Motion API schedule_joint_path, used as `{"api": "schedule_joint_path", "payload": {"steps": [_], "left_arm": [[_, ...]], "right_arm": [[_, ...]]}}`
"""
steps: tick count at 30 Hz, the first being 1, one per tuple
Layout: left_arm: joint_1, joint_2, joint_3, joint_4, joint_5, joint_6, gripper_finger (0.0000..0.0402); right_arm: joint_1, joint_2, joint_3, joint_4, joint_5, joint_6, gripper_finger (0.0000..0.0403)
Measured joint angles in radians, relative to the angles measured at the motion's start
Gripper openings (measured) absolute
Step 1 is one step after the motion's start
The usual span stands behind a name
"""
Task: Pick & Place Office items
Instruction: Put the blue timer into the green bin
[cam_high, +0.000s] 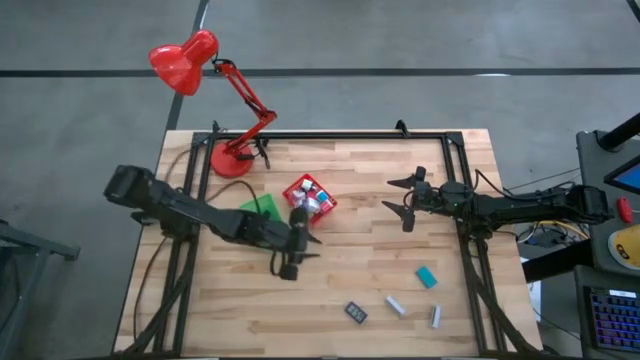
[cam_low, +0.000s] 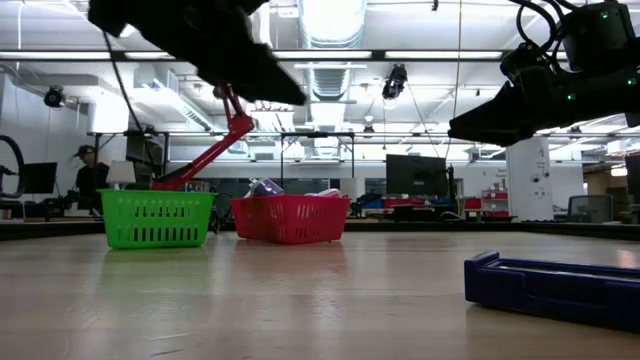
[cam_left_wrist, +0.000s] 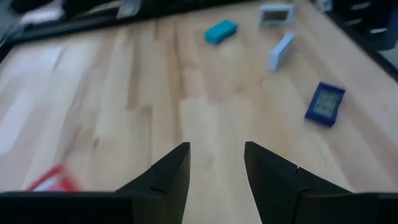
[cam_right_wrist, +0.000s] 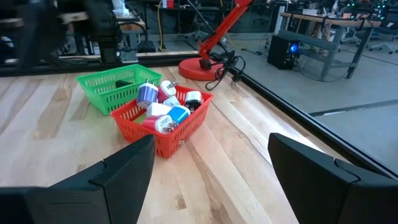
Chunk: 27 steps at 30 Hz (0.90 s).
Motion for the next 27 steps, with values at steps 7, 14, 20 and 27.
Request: {"api": "schedule_joint_path", "payload": {"steps": [7, 14, 20, 27], "left_arm": [[-0.031, 0.207, 0.058, 0.278, 0.12, 0.093, 0.0161], [-0.035, 0.407, 0.195, 0.348, 0.257, 0.102, 0.0163], [-0.062, 0.533, 0.316, 0.35, 0.361, 0.109, 0.0168], [-0.099, 0.558, 0.373, 0.355, 0.357, 0.138, 0.0168]], "right_arm": [[0.0, 0.0, 0.0, 0.0, 0.0, 0.0, 0.0306], [0.0, 0.0, 0.0, 0.0, 0.0, 0.0, 0.0298], [0.0, 0.0, 0.0, 0.0, 0.0, 0.0, 0.03], [0.0, 0.0, 0.0, -0.001, 0.0, 0.0, 0.0307]]}}
